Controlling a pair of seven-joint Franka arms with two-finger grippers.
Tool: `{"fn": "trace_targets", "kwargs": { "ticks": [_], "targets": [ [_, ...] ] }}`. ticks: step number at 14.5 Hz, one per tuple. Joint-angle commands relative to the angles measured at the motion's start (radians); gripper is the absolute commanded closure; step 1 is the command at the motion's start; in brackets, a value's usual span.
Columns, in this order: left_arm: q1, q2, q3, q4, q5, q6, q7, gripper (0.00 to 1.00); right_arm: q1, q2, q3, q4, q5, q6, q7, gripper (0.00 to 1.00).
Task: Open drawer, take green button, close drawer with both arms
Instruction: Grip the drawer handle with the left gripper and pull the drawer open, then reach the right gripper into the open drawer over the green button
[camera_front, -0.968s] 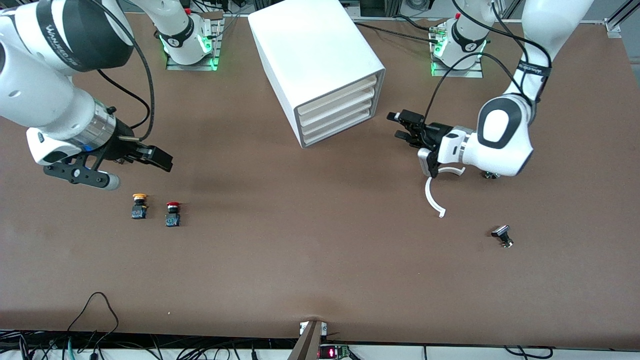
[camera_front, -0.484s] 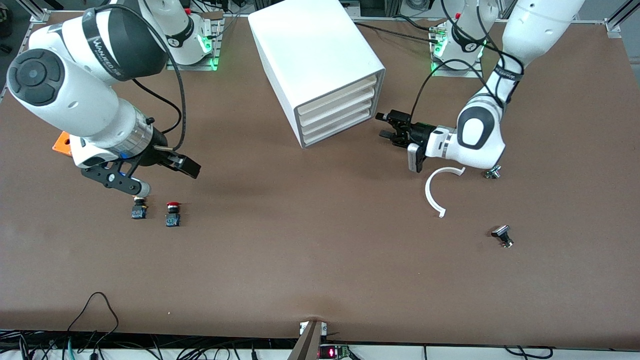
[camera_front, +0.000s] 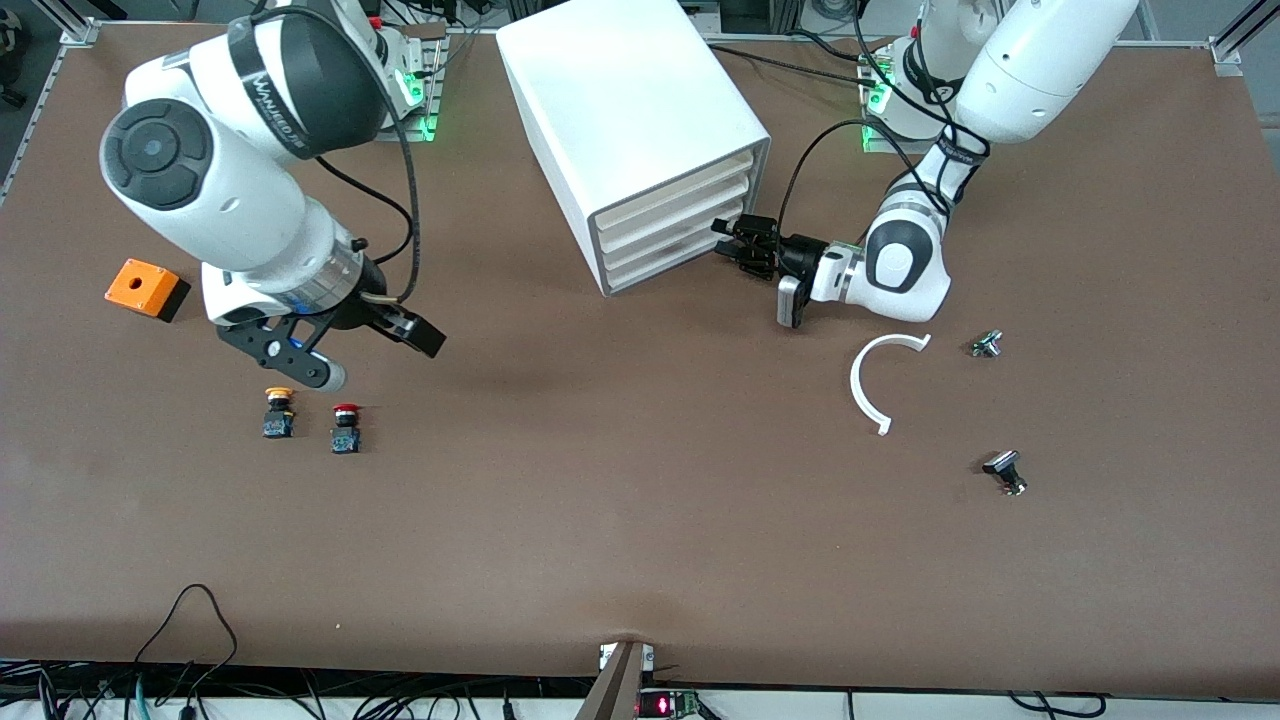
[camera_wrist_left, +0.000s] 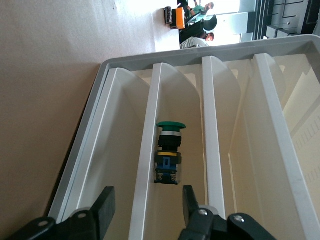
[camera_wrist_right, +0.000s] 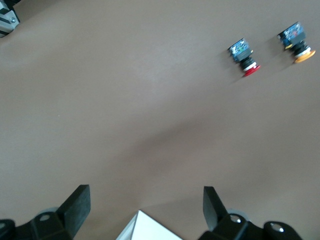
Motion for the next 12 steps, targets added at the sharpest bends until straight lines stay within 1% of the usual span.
{"fn": "trace_targets", "kwargs": {
  "ticks": [1, 2, 3, 4, 5, 6, 10, 12],
  "targets": [
    [0.004, 0.038, -0.030, -0.024, -0.069, 0.005, 0.080, 0.44, 0.038, 0.030, -0.007, 0.051, -0.005, -0.010, 0.077, 0.00],
    [0.000, 0.048, -0.033, -0.024, -0.072, 0.005, 0.080, 0.50, 0.045, 0.032, -0.007, 0.062, -0.005, -0.010, 0.098, 0.00],
    [0.000, 0.046, -0.033, -0.024, -0.078, 0.005, 0.082, 0.61, 0.056, 0.041, -0.006, 0.072, -0.005, -0.013, 0.127, 0.00],
    [0.002, 0.046, -0.033, -0.024, -0.080, 0.004, 0.082, 0.79, 0.067, 0.047, -0.006, 0.088, -0.005, -0.018, 0.153, 0.00],
    [0.002, 0.046, -0.035, -0.024, -0.080, 0.004, 0.082, 0.95, 0.075, 0.060, -0.006, 0.100, -0.005, -0.016, 0.182, 0.00],
    [0.000, 0.048, -0.036, -0.024, -0.081, 0.004, 0.080, 1.00, 0.082, 0.070, -0.006, 0.120, -0.004, -0.018, 0.206, 0.00],
    [0.002, 0.054, -0.036, -0.024, -0.081, 0.004, 0.072, 1.00, 0.108, 0.133, -0.006, 0.203, -0.002, -0.021, 0.285, 0.00],
    [0.013, 0.054, -0.035, -0.018, -0.081, 0.004, 0.056, 1.00, 0.116, 0.155, -0.006, 0.232, -0.002, -0.012, 0.295, 0.00]
  ]
}}
